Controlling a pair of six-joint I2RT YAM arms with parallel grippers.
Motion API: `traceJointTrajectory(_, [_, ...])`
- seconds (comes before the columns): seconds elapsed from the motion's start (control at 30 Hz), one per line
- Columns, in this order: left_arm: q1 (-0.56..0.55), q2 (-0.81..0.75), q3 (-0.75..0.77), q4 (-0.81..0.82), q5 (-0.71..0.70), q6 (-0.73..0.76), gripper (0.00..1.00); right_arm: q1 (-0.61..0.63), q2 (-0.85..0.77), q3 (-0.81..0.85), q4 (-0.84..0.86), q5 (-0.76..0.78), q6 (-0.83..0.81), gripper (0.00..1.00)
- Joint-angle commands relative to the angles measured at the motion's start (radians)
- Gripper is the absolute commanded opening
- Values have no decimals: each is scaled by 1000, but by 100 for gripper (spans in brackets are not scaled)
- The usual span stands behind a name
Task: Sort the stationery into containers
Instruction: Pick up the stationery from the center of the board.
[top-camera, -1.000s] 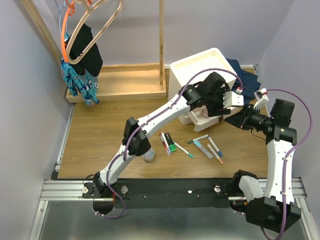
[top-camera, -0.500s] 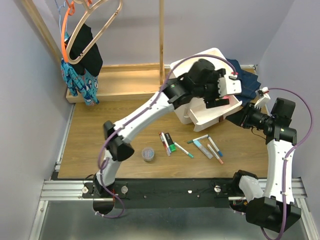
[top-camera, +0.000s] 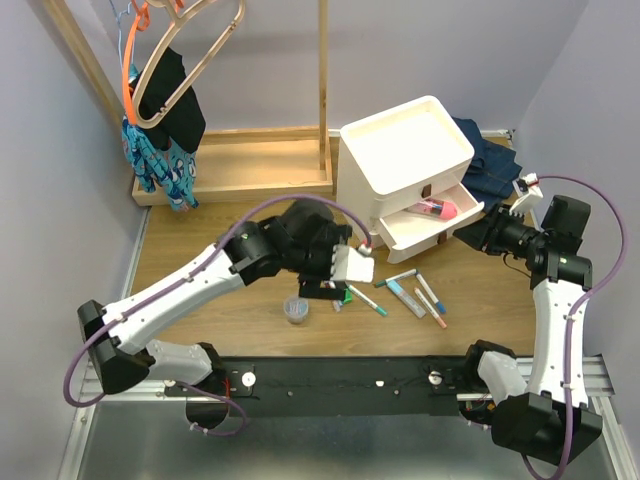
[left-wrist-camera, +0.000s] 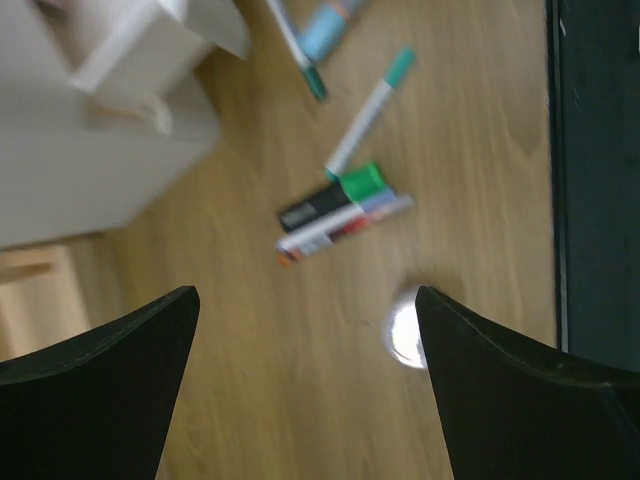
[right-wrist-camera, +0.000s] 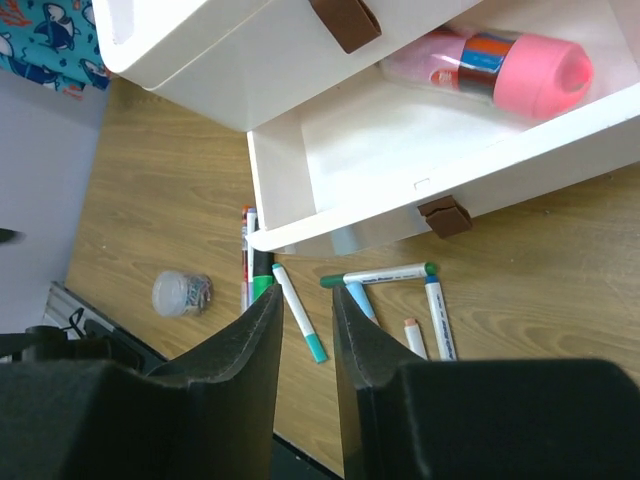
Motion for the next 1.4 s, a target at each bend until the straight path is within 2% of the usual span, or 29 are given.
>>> traceJointTrajectory(0.0, [13,-29,-196,-144,5,64,99,6,10,-11,13,25,-40,36])
traceJointTrajectory(0.2, [26,6,-307,-68,-105,8,99,5,46,22,36,44,-22,38])
traceJointTrajectory(0.67, [53,243,-296,-37,-102,-78,99,5,61,52,25,48,-14,39])
traceJointTrajectory(0.87, [58,299,-302,-25,-127,-109,99,5,46,45,15,47,-17,40])
traceJointTrajectory(1.37, [99,326,-390,17,-179,-156,99,5,39,31,39,47,3,40])
